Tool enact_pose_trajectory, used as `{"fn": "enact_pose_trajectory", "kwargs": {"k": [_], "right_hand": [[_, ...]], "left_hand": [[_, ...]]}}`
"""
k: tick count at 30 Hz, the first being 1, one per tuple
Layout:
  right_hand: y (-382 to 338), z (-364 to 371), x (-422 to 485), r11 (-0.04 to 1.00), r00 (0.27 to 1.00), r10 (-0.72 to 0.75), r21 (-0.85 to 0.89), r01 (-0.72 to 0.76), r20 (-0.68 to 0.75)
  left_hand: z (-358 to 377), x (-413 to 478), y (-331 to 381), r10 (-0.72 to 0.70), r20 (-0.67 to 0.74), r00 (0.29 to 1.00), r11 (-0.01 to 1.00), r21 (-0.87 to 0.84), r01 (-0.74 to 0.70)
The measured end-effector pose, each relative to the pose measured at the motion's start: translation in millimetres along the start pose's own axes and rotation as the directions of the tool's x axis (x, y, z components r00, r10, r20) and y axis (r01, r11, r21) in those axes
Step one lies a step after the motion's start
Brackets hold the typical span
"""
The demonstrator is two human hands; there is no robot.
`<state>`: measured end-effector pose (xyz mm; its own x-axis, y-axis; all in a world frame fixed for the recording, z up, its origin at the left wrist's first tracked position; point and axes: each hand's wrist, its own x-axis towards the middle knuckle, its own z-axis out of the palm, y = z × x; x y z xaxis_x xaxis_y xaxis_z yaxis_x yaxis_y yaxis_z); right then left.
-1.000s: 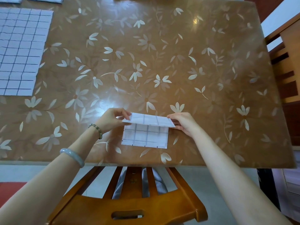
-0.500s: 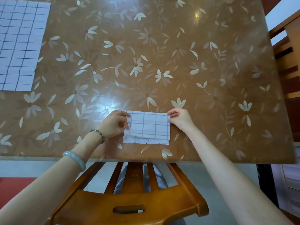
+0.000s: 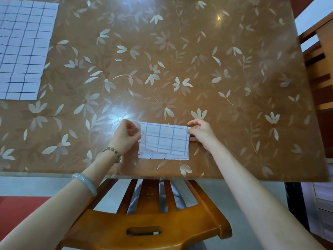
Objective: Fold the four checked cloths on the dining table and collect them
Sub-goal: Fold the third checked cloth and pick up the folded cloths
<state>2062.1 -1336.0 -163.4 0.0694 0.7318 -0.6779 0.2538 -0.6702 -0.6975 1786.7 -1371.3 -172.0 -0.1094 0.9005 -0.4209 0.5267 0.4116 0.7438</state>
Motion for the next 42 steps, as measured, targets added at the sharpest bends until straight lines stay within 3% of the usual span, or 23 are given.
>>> {"fn": "enact_pose_trajectory", "kwargs": {"k": [5, 11, 20, 25, 28, 39, 42], "right_hand": [[-1, -1, 1, 0.992, 0.996, 0.065, 0.104, -0.071, 0.065], [5, -1, 3, 0.995, 0.998, 0.008, -0.101, -0.003, 0.059], [13, 3, 3, 0.950, 0.993, -0.115, -0.290, 0.113, 0.009], [15, 5, -1, 0.900, 0.980, -0.200, -0.399, 0.177, -0.016], [18, 6, -2, 0.871, 0.967, -0.251, -0.444, 0.210, -0.035], [26, 12, -4, 0.757, 0.925, -0.379, -0.580, 0.301, -0.014], [26, 12, -5, 0.651, 0.896, -0.442, -0.702, 0.287, -0.043]], "left_hand": [[7, -3, 9, -0.297, 0.153, 0.942, 0.921, -0.214, 0.325], [12, 1, 16, -0.422, 0.172, 0.890, 0.778, -0.435, 0.453], [15, 8, 15, -0.323, 0.109, 0.940, 0.889, -0.307, 0.341], [17, 5, 10, -0.195, 0.018, 0.981, 0.980, -0.045, 0.196], [19, 4, 6, -0.134, -0.015, 0.991, 0.989, 0.055, 0.135], [21, -5, 5, -0.078, -0.017, 0.997, 0.989, 0.124, 0.079], [19, -5, 10, -0.048, -0.026, 0.999, 0.977, 0.204, 0.052]]}}
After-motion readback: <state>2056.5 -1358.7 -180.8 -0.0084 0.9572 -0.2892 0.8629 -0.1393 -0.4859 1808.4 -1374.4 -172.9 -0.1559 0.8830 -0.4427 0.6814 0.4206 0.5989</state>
